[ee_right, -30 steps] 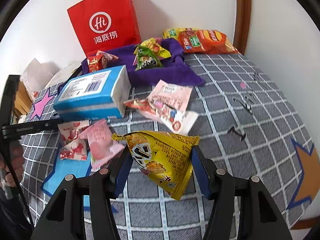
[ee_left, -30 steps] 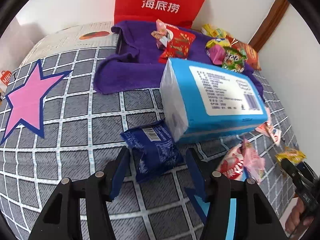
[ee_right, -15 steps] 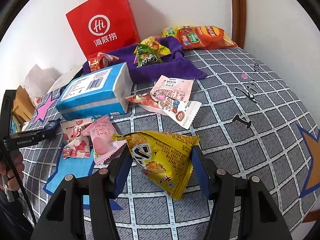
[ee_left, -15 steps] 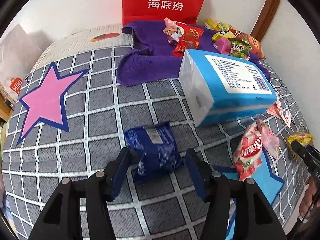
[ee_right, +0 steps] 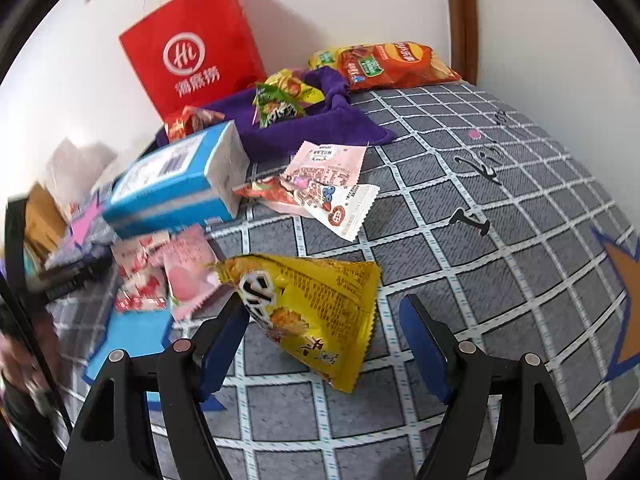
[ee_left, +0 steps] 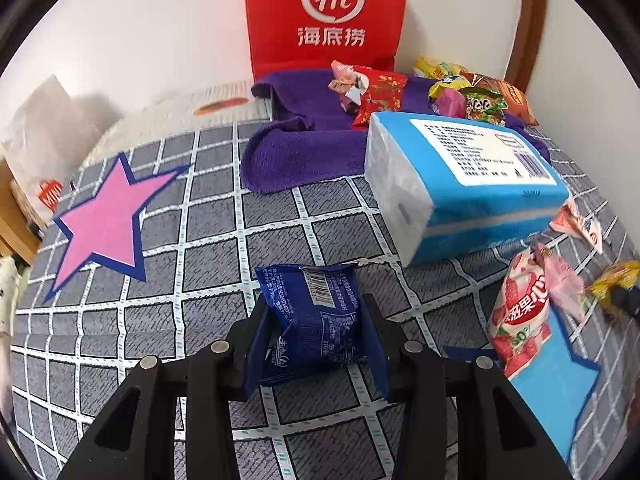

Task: Organize snacks
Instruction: 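Grasp the dark blue packet with the left tool while the right grasps the yellow snack bag, then lift both held packets and carry them over the purple cloth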

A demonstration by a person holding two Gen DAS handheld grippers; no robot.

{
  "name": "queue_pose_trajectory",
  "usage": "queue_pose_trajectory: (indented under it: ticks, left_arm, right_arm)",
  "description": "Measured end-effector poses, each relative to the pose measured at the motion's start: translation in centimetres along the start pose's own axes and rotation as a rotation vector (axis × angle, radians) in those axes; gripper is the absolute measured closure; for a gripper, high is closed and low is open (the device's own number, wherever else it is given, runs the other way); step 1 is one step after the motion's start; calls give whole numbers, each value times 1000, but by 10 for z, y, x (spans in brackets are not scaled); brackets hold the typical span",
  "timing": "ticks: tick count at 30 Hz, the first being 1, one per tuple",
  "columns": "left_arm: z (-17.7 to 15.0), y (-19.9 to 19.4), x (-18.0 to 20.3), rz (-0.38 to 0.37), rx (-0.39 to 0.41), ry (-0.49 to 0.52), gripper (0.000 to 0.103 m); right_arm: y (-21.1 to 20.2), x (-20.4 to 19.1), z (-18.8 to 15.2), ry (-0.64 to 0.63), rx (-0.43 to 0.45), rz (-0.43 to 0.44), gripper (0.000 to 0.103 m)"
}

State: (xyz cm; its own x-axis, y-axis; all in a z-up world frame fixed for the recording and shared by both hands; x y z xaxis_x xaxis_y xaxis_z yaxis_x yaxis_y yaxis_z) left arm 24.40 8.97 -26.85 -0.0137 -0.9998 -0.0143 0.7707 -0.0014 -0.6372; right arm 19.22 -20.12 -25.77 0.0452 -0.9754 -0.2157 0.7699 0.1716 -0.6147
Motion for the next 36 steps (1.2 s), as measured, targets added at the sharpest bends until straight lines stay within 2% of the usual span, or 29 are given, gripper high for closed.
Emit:
queue_pose_trajectory:
  ticks: [2, 6, 17, 29, 32, 36]
  left_arm:
    - [0, -1, 1, 1, 9, 2, 62]
    - [0, 0, -2, -18, 10, -23, 61]
    - [-1, 0, 0, -27, 14, -37, 61]
    - [-1, -1, -2, -33, 15, -54, 63]
    - [-2, -2, 1, -29, 0, -29, 64]
    - [-3, -7, 4, -96, -46, -87, 64]
  right_arm:
    - [5, -3, -2, 19, -6, 15, 26]
    - [14, -7, -1, 3, 19, -13, 26]
    - [24, -13, 2, -45, 34, -53, 37]
    - [23, -12, 0, -42, 36, -62, 39]
    - [20, -11, 0, -37, 37, -63, 39]
    - [14, -6, 0, -27, 36, -71, 39]
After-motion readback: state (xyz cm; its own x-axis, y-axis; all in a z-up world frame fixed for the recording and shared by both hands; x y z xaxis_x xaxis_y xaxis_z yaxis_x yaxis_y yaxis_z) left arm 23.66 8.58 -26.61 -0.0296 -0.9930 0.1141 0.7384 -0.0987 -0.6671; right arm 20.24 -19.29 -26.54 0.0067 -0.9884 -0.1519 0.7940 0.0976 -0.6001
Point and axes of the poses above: each gripper's, at about its wrist camera, not at the fingertips, and y roughly the way its jaws point, x to its right, z to its top, the point moved 8 cm from there along y, roughly the way its jaws point, and after that the axes turned 15 degrees about x, right-handed, at the moved point
